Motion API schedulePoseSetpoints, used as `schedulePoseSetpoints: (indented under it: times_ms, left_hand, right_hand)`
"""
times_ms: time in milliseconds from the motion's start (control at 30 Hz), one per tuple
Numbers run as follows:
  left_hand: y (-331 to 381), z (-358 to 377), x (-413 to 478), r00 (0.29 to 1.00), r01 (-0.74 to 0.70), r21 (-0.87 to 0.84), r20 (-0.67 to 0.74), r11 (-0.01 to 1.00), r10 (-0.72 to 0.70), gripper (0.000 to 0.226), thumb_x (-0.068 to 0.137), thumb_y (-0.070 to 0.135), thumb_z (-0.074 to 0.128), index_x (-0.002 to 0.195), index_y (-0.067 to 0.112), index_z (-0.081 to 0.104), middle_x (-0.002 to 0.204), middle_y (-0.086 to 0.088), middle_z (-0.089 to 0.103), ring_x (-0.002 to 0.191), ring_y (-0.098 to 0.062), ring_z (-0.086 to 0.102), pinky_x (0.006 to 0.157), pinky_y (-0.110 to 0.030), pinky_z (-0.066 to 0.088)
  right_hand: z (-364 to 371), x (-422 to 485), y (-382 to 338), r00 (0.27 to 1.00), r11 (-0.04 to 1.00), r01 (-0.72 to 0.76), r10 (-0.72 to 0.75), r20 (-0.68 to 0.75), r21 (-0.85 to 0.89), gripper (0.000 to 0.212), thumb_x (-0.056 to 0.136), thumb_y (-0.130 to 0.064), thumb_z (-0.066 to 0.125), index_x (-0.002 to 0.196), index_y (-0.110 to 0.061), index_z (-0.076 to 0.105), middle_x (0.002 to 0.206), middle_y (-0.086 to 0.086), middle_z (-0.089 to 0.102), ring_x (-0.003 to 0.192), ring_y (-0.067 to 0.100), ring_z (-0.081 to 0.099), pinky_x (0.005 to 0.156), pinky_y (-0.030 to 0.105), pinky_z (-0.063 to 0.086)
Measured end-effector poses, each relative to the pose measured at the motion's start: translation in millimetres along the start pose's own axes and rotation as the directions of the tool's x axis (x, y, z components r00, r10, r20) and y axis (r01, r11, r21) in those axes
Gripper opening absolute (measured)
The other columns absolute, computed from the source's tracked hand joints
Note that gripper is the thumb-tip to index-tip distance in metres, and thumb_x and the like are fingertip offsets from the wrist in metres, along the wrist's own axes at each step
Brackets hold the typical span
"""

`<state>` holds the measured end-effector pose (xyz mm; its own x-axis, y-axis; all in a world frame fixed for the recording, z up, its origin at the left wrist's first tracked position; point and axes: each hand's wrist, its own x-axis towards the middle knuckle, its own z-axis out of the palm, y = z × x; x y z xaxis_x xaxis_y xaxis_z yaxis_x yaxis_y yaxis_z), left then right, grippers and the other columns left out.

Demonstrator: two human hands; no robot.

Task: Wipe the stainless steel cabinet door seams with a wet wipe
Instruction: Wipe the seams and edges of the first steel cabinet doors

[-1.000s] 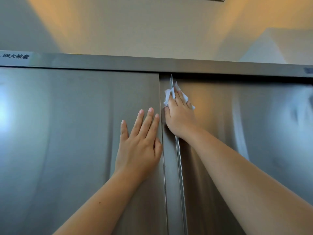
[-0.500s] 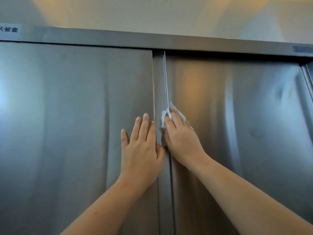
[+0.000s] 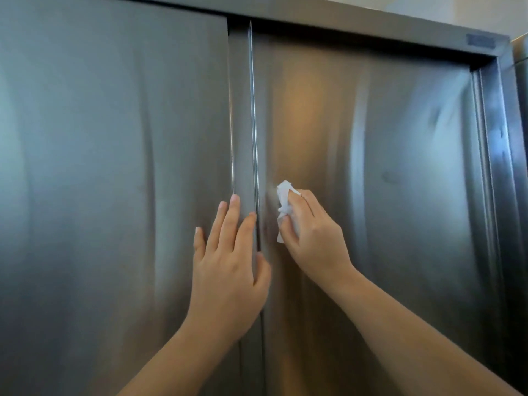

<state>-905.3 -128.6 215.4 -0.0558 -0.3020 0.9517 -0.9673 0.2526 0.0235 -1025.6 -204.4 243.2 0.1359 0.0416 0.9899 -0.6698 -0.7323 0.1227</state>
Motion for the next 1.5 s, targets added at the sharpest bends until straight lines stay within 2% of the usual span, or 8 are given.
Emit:
schedulePoseSetpoints:
  times_ms: [100, 400, 767, 900, 1067, 1167, 1367, 1500]
  left_hand:
    - [11, 6, -10, 1.0, -0.018, -0.069, 0.023, 0.997, 0.02, 0.05, 0.077, 0.019, 0.05, 0.124, 0.003, 0.056, 0.142, -0.015, 0.039, 0.132, -0.035, 0.033, 0.101, -0.063, 0.022]
    - [53, 36, -25, 0.992, -0.12, -0.251, 0.01, 0.96, 0.127, 0.051, 0.076, 0.014, 0.053, 0.126, 0.005, 0.054, 0.144, -0.014, 0.037, 0.135, -0.032, 0.029, 0.102, -0.054, 0.015]
    - [127, 84, -30, 0.976, -0.158, -0.394, 0.078, 0.905, 0.204, 0.049, 0.081, 0.013, 0.053, 0.129, 0.006, 0.051, 0.146, -0.014, 0.035, 0.137, -0.031, 0.026, 0.103, -0.054, 0.01]
    - [161, 111, -29, 0.967, -0.189, -0.392, 0.085, 0.9, 0.24, 0.048, 0.08, 0.01, 0.059, 0.128, 0.006, 0.053, 0.145, -0.014, 0.036, 0.136, -0.033, 0.026, 0.101, -0.056, 0.009]
    - [205, 153, -20, 0.966, -0.191, -0.347, 0.101, 0.918, 0.239, 0.049, 0.078, 0.014, 0.055, 0.126, 0.005, 0.055, 0.142, -0.016, 0.04, 0.133, -0.034, 0.031, 0.099, -0.058, 0.014]
    - [233, 182, -6, 0.971, -0.178, -0.315, 0.1, 0.932, 0.219, 0.05, 0.077, 0.009, 0.067, 0.125, 0.005, 0.056, 0.142, -0.016, 0.041, 0.133, -0.032, 0.028, 0.099, -0.059, 0.012]
    - [286, 230, 21, 0.979, -0.157, -0.262, 0.087, 0.952, 0.185, 0.055, 0.071, 0.007, 0.071, 0.124, 0.003, 0.056, 0.14, -0.018, 0.042, 0.132, -0.036, 0.034, 0.098, -0.059, 0.015]
    - [300, 249, 33, 0.977, -0.175, -0.18, 0.094, 0.968, 0.194, 0.056, 0.068, 0.008, 0.074, 0.121, 0.002, 0.058, 0.138, -0.019, 0.044, 0.13, -0.038, 0.036, 0.097, -0.06, 0.018]
  right_hand:
    - [-12, -14, 0, 1.0, 1.0, 0.001, -0.001, -0.01, -0.014, 0.025, 0.082, -0.009, 0.059, 0.105, 0.002, 0.062, 0.099, 0.012, 0.065, 0.08, 0.023, 0.065, 0.062, 0.017, 0.048]
    - [-70, -55, 25, 0.998, 0.965, -0.059, 0.062, 0.003, -0.255, 0.023, 0.081, -0.007, 0.059, 0.102, 0.004, 0.062, 0.098, 0.013, 0.066, 0.075, 0.027, 0.065, 0.05, 0.029, 0.052]
    - [-146, -97, 76, 0.984, 0.898, -0.088, 0.144, 0.1, -0.431, 0.031, 0.086, -0.015, 0.045, 0.103, 0.003, 0.062, 0.098, 0.013, 0.065, 0.073, 0.027, 0.063, 0.048, 0.03, 0.05]
    - [-172, -108, 111, 0.981, 0.881, -0.088, 0.158, 0.113, -0.466, 0.026, 0.085, -0.009, 0.05, 0.103, 0.004, 0.062, 0.099, 0.015, 0.065, 0.075, 0.029, 0.064, 0.048, 0.034, 0.053]
    - [-198, -118, 173, 0.979, 0.876, -0.082, 0.16, 0.126, -0.476, 0.027, 0.087, -0.012, 0.05, 0.104, 0.004, 0.063, 0.1, 0.015, 0.066, 0.076, 0.026, 0.066, 0.054, 0.026, 0.053]
    - [-213, -121, 218, 0.973, 0.878, -0.042, 0.144, 0.179, -0.476, 0.033, 0.087, -0.016, 0.043, 0.104, 0.003, 0.064, 0.099, 0.014, 0.067, 0.075, 0.025, 0.066, 0.057, 0.02, 0.048]
    - [-234, -111, 300, 0.977, 0.895, -0.027, 0.117, 0.177, -0.445, 0.031, 0.082, -0.006, 0.053, 0.11, 0.004, 0.062, 0.1, 0.012, 0.067, 0.075, 0.027, 0.065, 0.051, 0.032, 0.055]
    - [-232, -105, 333, 0.978, 0.913, 0.014, 0.073, 0.196, -0.408, 0.035, 0.08, -0.005, 0.055, 0.114, 0.003, 0.061, 0.101, 0.011, 0.066, 0.076, 0.026, 0.065, 0.051, 0.03, 0.054]
